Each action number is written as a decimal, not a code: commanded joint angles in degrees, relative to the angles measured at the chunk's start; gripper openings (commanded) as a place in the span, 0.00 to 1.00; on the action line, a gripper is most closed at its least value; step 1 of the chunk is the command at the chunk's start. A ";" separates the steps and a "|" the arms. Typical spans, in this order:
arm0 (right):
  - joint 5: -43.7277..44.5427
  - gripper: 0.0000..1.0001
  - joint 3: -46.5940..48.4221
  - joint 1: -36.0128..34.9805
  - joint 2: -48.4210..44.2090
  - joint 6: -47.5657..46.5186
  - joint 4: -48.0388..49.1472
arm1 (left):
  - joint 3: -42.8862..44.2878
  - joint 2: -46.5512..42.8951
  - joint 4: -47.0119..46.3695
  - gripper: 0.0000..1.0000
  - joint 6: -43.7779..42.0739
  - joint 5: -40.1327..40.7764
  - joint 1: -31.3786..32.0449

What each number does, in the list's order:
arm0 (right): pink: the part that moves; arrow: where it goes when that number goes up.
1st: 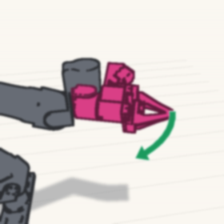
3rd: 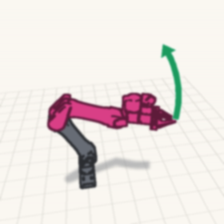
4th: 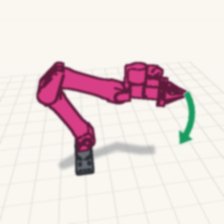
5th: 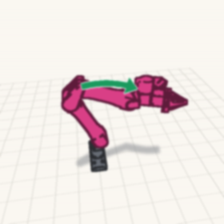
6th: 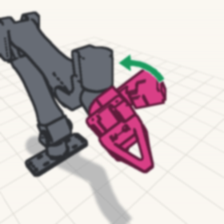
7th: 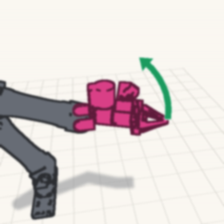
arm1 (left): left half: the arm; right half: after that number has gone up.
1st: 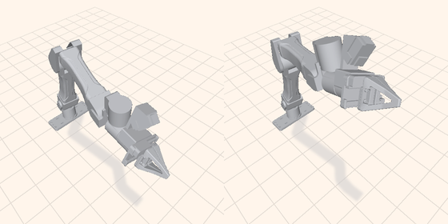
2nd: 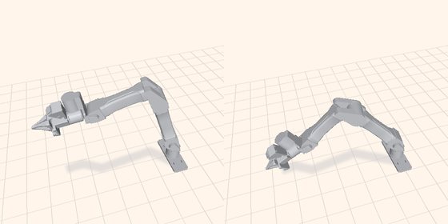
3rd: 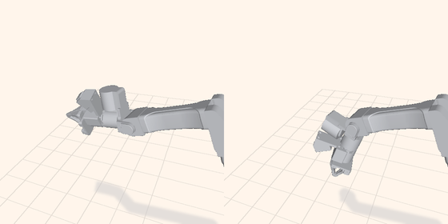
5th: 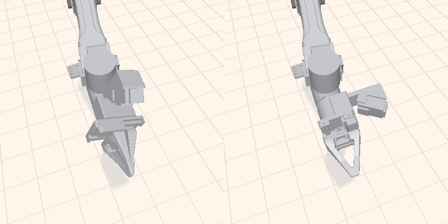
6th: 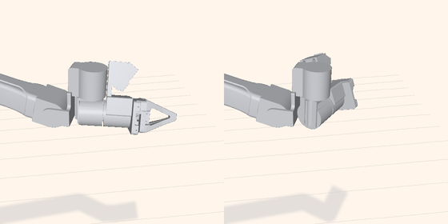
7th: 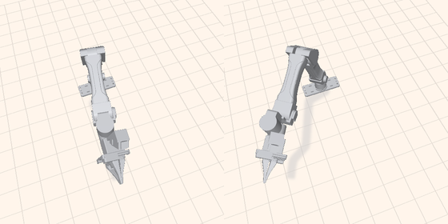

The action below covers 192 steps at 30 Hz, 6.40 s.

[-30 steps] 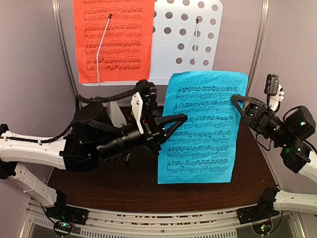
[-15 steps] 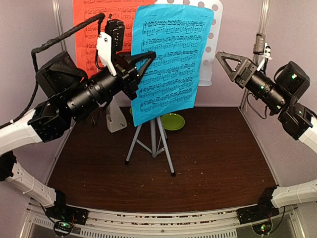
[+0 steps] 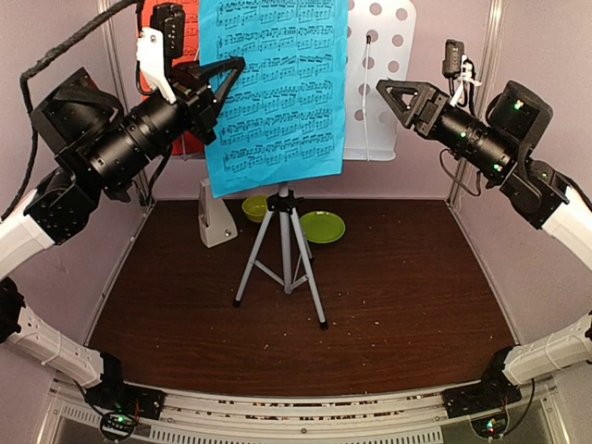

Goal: Set up the instrument practice props

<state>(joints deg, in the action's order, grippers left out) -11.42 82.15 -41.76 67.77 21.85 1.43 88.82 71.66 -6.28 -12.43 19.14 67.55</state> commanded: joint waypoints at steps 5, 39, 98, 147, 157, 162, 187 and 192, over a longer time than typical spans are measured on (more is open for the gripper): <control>0.57 0.57 6.49 -1.41 3.81 0.69 0.25 | 5.21 1.03 -2.21 0.00 -4.48 -0.44 -0.48; 1.70 0.00 9.08 -3.71 7.11 -2.91 0.24 | 11.47 6.19 -5.69 0.00 -13.18 0.84 -0.48; -5.81 0.00 1.00 -4.72 3.95 -11.55 12.83 | 28.38 24.05 -0.18 0.00 -6.31 -17.76 -9.19; -1.58 0.52 -2.43 -4.82 1.64 -11.42 14.65 | 22.25 18.07 0.26 0.70 -8.38 -18.47 -8.84; -0.61 0.61 -4.99 -4.84 -0.38 -11.68 14.03 | 19.23 13.12 3.98 0.80 -9.45 -21.32 -8.76; 0.88 0.66 -6.50 -4.82 -2.34 -12.19 12.21 | 16.39 9.39 9.94 0.82 -11.80 -23.63 -8.74; 6.32 0.80 -29.50 -2.47 -17.47 -7.82 3.78 | -24.30 -13.15 17.43 0.88 -1.70 -21.13 -8.75; 6.94 0.80 -36.11 -2.37 -18.56 -4.86 2.80 | -34.09 -15.80 15.16 0.89 5.77 -20.03 -9.75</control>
<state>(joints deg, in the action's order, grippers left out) -5.82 49.95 -44.58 49.82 13.93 5.96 61.08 58.15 11.64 -14.61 -2.72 58.63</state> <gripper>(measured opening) 0.802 0.884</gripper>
